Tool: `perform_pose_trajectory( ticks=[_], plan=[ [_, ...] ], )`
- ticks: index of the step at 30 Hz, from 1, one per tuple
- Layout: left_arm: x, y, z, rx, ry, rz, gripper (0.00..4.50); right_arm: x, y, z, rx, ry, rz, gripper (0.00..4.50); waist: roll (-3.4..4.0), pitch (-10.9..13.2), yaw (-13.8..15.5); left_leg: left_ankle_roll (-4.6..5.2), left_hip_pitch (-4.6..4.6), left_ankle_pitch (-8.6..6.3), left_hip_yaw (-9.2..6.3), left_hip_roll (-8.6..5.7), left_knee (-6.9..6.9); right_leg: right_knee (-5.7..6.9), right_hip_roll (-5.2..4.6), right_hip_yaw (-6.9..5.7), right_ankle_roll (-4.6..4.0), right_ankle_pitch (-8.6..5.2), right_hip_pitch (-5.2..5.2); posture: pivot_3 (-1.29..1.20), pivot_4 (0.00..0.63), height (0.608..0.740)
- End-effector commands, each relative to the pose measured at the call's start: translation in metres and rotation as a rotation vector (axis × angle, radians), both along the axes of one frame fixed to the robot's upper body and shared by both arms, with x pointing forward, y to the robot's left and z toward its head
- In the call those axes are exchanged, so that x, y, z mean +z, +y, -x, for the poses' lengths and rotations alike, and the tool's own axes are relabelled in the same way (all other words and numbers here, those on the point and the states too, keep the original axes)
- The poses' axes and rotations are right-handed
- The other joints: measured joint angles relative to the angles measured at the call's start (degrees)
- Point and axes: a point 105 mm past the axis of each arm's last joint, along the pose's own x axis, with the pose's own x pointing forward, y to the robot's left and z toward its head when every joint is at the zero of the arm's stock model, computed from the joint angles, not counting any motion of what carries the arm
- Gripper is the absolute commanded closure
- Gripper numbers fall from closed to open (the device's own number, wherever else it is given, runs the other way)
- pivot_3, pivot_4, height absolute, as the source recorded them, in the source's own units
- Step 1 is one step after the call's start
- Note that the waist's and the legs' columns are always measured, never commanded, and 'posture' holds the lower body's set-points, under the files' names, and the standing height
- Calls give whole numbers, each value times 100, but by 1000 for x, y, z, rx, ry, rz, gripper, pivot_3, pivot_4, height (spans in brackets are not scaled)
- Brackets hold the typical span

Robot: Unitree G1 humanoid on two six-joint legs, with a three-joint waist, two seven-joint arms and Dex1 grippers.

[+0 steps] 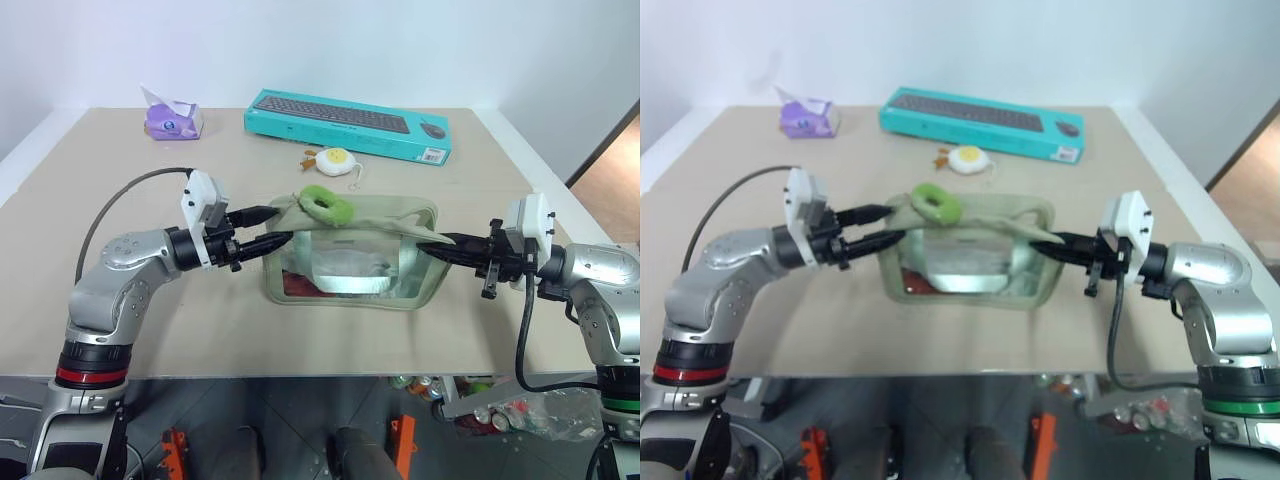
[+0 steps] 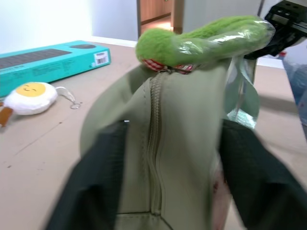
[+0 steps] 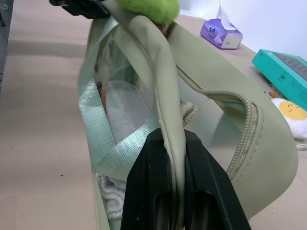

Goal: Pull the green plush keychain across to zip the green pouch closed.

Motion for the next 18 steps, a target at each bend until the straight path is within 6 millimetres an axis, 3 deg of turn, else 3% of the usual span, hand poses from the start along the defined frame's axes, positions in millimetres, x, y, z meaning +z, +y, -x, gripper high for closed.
perform_pose_trajectory(
  ticks=[1,2,5,9,15,18],
  plan=[
    [9,0,7,-3,-46,1,3087,7,-4,5,-4,24,1,4500,0,0,0,0,0,0,0,0,0,0,0,0,0,0,0,0,150,740],
    [9,-2,9,-14,-43,1,3761,6,-5,5,-8,50,4,4500,0,0,3,0,0,0,0,0,0,0,0,0,0,0,0,0,150,740],
    [8,-6,13,-34,-36,2,4500,5,-6,6,-14,66,9,3496,0,0,6,0,-1,0,0,-1,1,0,-2,0,0,0,1,0,150,740],
    [8,-10,16,-42,-21,5,4500,13,-15,3,-63,16,34,2162,0,0,5,0,-1,0,0,-3,1,0,-3,1,2,-1,0,0,150,740],
    [6,-11,18,-53,-1,-4,4500,54,-34,-7,-159,-109,-9,61,0,0,5,0,-1,0,1,-7,1,0,-5,1,3,-1,1,0,150,740],
    [6,-11,18,-56,0,-6,4500,86,-16,-2,-117,-196,-49,22,1,0,-1,0,-1,0,1,-7,-2,-1,-5,2,3,-1,-1,0,150,740]
  ],
)
